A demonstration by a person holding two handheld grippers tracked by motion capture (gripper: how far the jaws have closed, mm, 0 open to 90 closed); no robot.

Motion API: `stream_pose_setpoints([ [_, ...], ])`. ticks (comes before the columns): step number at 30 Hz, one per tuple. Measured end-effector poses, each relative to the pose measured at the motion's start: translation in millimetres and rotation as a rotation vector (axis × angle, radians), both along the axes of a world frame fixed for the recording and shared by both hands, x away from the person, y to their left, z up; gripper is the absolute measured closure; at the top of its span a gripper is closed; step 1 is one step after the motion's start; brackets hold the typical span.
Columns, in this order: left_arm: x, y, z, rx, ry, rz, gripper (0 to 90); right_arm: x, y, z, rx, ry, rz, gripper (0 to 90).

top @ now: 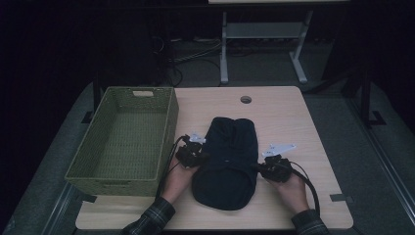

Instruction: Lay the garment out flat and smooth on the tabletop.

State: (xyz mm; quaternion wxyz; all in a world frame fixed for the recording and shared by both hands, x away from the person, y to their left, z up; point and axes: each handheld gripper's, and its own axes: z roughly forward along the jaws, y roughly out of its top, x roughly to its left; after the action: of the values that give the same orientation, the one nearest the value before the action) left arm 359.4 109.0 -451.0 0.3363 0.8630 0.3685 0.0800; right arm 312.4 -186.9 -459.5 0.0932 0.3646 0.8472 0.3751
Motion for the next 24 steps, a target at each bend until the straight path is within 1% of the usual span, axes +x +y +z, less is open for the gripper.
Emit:
stream_pose_setpoints([
  [3, 0.5, -1.7, -2.5, 0.017, 0.008, -0.007, 89.9, -0.5, 2.8, -5.0, -0.009, 0.013, 0.005, 89.9],
  [4, 0.8, -3.3, -5.4, 0.026, 0.021, -0.010, 90.0, 0.0, 3.4, -5.7, -0.017, 0.019, 0.006, 89.9],
  [5, 0.9, -3.6, -6.2, 0.030, 0.020, -0.014, 90.0, 1.3, 3.6, -7.9, -0.028, 0.019, 0.010, 89.9],
  [7, 0.2, -4.1, -6.0, 0.033, 0.016, -0.016, 90.0, 1.8, 2.5, -8.5, -0.019, 0.026, 0.007, 89.9],
  [8, -0.1, -4.5, -6.2, 0.032, 0.017, -0.019, 90.0, 2.2, 1.8, -8.1, -0.031, 0.018, 0.006, 89.9],
  [9, -0.8, -5.1, -6.2, 0.032, 0.017, -0.024, 90.0, 1.7, 1.5, -7.5, -0.033, 0.023, -0.005, 89.9],
  [13, -5.5, -10.7, -7.3, 0.013, 0.026, -0.052, 90.0, 3.3, -4.9, -6.5, -0.055, 0.019, -0.025, 89.9],
  [16, -8.0, -14.0, -7.5, 0.010, 0.026, -0.064, 89.9, 4.7, -10.5, -6.1, -0.061, 0.020, -0.036, 89.9],
  [18, -11.9, -19.2, -8.1, 0.003, 0.030, -0.090, 90.0, 5.1, -14.8, -5.7, -0.069, 0.019, -0.042, 89.9],
  [20, -14.1, -22.0, -8.2, -0.006, 0.037, -0.104, 90.0, 3.6, -18.3, -5.1, -0.072, 0.026, -0.052, 89.9],
  [22, -15.0, -22.9, -8.5, -0.008, 0.036, -0.106, 90.0, 2.8, -20.3, -5.1, -0.075, 0.024, -0.054, 90.0],
  [23, -17.6, -25.3, -9.0, -0.018, 0.041, -0.120, 90.0, 1.2, -22.8, -4.8, -0.079, 0.025, -0.054, 89.9],
  [24, -17.6, -25.3, -9.0, -0.018, 0.041, -0.120, 89.9, 0.5, -23.9, -4.6, -0.083, 0.025, -0.054, 89.9],
])
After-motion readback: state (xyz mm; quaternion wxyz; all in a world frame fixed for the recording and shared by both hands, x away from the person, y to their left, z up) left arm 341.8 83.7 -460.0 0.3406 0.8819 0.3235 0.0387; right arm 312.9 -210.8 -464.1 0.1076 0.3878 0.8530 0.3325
